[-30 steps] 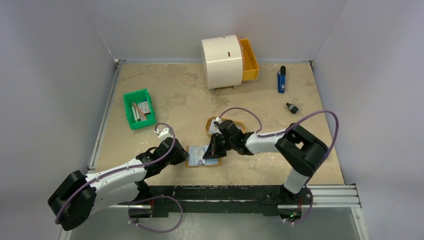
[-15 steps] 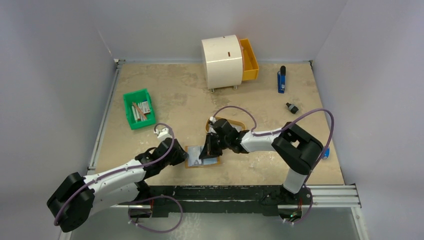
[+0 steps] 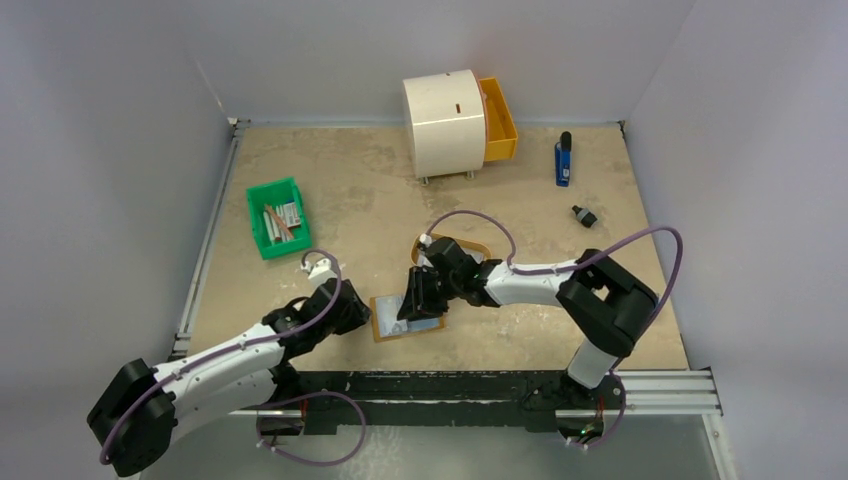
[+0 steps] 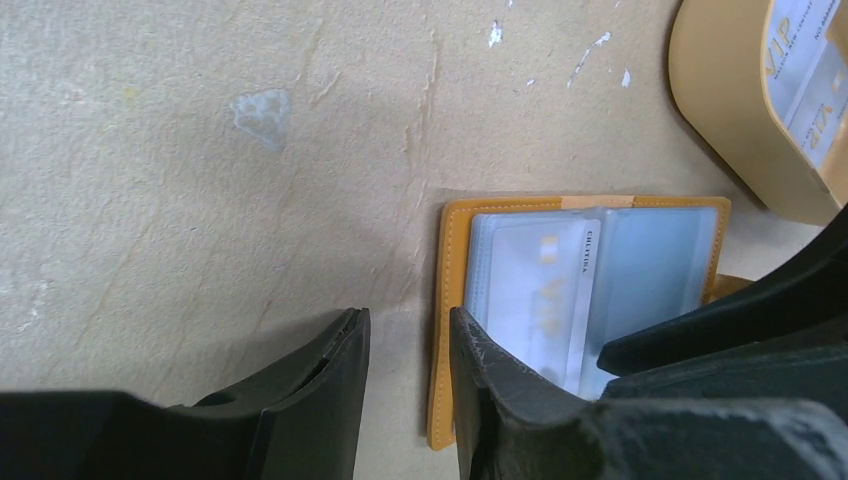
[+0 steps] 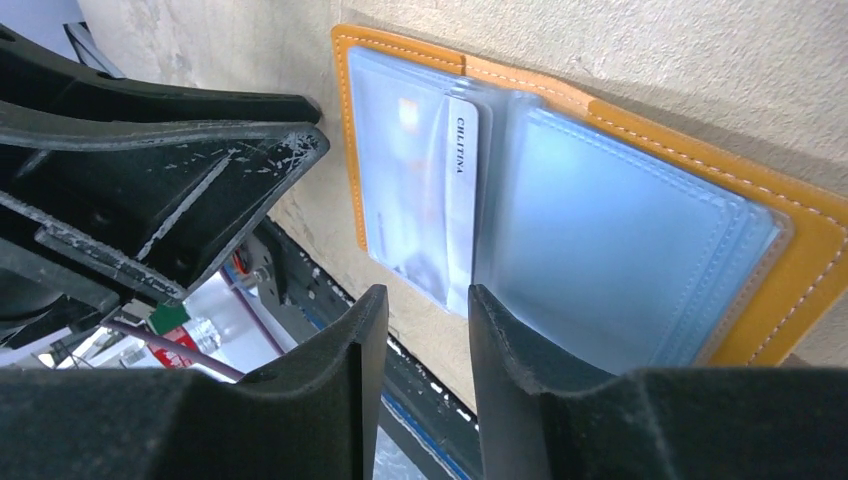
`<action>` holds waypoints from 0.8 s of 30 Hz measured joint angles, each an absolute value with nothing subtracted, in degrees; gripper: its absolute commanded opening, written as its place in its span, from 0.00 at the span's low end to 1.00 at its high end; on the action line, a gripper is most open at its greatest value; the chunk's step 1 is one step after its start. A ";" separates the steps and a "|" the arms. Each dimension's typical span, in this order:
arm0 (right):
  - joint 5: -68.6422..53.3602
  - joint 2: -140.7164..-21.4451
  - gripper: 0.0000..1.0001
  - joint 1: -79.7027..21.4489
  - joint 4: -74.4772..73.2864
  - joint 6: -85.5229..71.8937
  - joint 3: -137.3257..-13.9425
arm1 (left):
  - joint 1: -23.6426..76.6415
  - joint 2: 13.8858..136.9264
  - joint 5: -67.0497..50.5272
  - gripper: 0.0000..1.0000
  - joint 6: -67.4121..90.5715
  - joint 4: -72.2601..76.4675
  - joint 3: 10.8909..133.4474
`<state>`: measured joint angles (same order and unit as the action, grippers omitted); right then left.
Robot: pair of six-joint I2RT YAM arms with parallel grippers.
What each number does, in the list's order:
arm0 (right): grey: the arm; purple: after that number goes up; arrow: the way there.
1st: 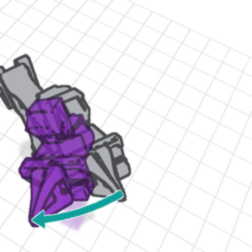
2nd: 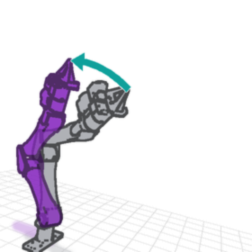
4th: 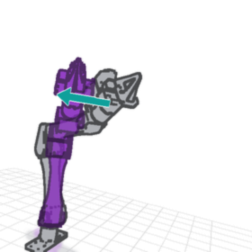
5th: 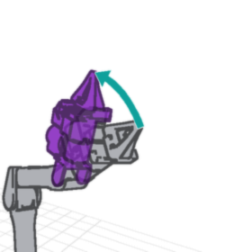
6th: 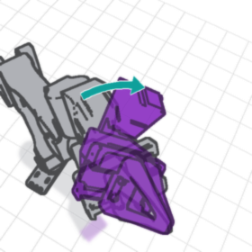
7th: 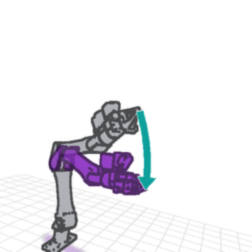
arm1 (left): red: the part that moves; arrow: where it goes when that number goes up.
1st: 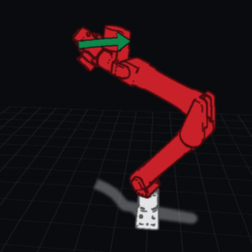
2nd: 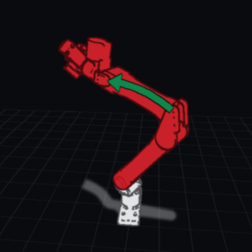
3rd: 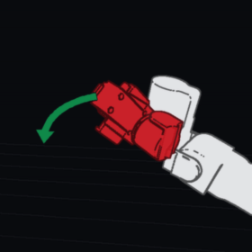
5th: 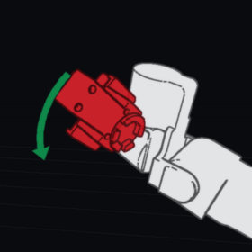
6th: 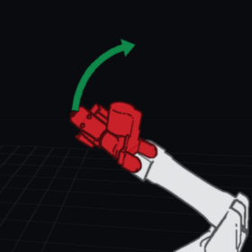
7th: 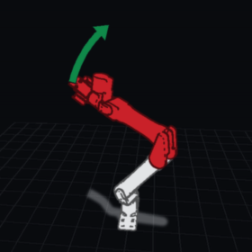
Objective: Put the credit cards into the card holder
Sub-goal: Insert the credit card into the card holder.
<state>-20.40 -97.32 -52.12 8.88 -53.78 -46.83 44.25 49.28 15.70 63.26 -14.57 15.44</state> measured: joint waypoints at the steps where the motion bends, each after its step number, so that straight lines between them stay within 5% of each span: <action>1: -20.38 -96.97 0.38 -52.12 8.62 -53.76 -46.83 | 44.25 49.12 16.08 0.35 63.26 -15.00 15.53; 15: -20.23 -99.07 0.34 -52.21 7.77 -52.99 -48.60 | 44.25 52.80 16.71 0.13 63.44 -12.16 15.79; 24: -20.45 -100.44 0.32 -53.01 7.81 -52.45 -50.81 | 44.25 54.28 14.85 0.10 63.46 -9.08 15.38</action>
<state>-20.45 -100.44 -53.01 7.81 -52.45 -50.81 44.25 54.28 14.85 63.46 -9.08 15.38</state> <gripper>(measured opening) 0.327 0.104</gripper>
